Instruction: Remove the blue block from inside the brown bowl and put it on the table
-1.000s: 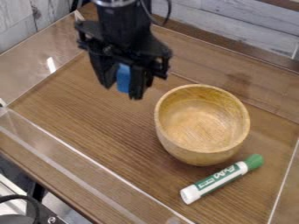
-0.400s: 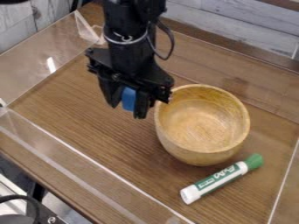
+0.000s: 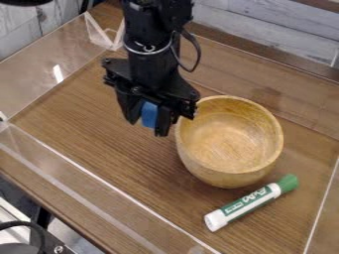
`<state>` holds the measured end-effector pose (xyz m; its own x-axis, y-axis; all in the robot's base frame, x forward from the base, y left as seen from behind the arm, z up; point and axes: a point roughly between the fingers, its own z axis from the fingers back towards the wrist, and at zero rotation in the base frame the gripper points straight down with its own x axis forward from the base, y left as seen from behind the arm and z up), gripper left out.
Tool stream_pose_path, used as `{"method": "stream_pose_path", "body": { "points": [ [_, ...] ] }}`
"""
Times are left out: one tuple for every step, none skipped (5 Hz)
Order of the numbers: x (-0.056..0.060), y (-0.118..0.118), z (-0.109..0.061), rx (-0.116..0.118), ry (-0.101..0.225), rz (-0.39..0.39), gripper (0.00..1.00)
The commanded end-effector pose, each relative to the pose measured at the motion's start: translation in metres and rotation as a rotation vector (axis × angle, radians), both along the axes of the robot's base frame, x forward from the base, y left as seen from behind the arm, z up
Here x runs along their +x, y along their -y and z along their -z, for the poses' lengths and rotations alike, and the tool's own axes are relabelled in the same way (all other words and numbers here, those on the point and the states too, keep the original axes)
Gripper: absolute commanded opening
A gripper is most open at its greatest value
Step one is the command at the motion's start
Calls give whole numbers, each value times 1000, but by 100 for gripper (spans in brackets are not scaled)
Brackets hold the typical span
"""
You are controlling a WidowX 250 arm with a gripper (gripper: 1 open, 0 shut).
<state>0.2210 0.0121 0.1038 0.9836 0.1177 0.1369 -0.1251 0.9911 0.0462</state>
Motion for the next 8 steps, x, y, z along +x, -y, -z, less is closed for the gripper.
{"method": "stream_pose_path", "body": {
  "points": [
    [13, -3, -10, -4, 49, -9, 0],
    [10, -6, -7, -6, 44, -5, 0],
    [7, -10, -3, -7, 39, -1, 0],
    [5, -13, 0, -7, 32, 2, 0],
    [2, -15, 2, -8, 25, 6, 0],
    [0, -17, 5, -10, 19, 11, 0],
    [-2, -19, 9, -11, 14, 18, 0],
    [-2, -21, 13, -15, 9, 23, 0]
  ]
}}
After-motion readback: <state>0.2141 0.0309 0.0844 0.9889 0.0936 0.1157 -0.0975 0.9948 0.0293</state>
